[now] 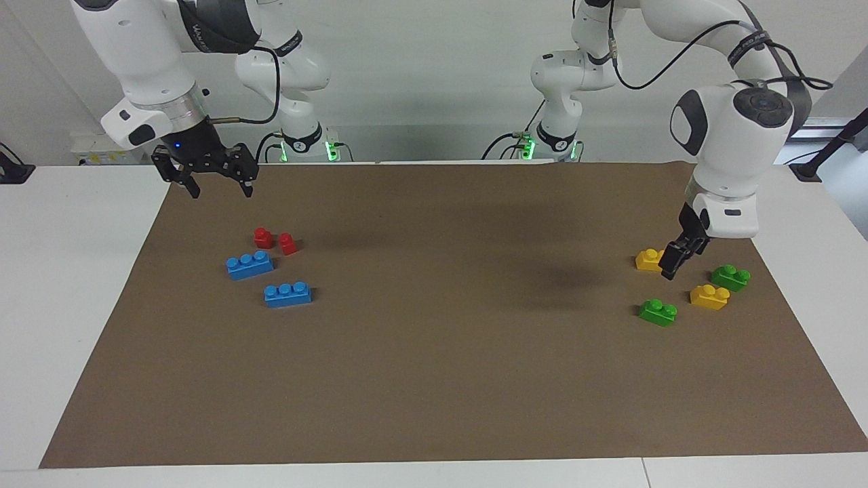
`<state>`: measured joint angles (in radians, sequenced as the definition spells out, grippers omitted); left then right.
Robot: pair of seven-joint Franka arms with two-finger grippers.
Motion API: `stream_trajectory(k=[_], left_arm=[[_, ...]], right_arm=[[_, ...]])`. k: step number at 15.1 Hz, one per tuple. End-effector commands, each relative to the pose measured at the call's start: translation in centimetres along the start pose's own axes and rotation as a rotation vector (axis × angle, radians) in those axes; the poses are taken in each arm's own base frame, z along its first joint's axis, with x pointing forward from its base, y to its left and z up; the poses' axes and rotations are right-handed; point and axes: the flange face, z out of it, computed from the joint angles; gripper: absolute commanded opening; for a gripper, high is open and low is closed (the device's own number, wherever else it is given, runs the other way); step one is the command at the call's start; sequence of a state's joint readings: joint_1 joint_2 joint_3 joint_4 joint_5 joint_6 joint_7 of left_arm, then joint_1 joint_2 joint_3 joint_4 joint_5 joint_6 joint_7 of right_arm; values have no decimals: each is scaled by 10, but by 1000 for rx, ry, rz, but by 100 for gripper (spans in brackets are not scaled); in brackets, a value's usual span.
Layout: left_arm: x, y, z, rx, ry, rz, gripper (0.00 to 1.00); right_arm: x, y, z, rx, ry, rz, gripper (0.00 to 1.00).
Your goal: Remove green block with left arm and hold with right
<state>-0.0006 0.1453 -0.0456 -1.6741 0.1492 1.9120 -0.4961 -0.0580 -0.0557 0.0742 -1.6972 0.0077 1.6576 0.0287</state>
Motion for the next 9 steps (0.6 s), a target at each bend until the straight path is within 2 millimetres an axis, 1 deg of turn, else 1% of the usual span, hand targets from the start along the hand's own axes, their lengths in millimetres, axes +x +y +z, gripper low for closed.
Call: stream_trajectory(k=[1, 5, 7, 9], left_arm=[[-8, -14, -37, 0, -57, 200, 100], [-39, -25, -72, -6, -136, 322, 100], [-49, -33, -85, -55, -172, 348, 100], [-54, -38, -93, -59, -174, 364, 100]], right_arm=[[-4, 2, 1, -27, -14, -28, 100], [-6, 3, 3, -28, -39, -26, 100], [-7, 4, 4, -32, -48, -34, 100], [-7, 6, 3, -53, -47, -71, 100]])
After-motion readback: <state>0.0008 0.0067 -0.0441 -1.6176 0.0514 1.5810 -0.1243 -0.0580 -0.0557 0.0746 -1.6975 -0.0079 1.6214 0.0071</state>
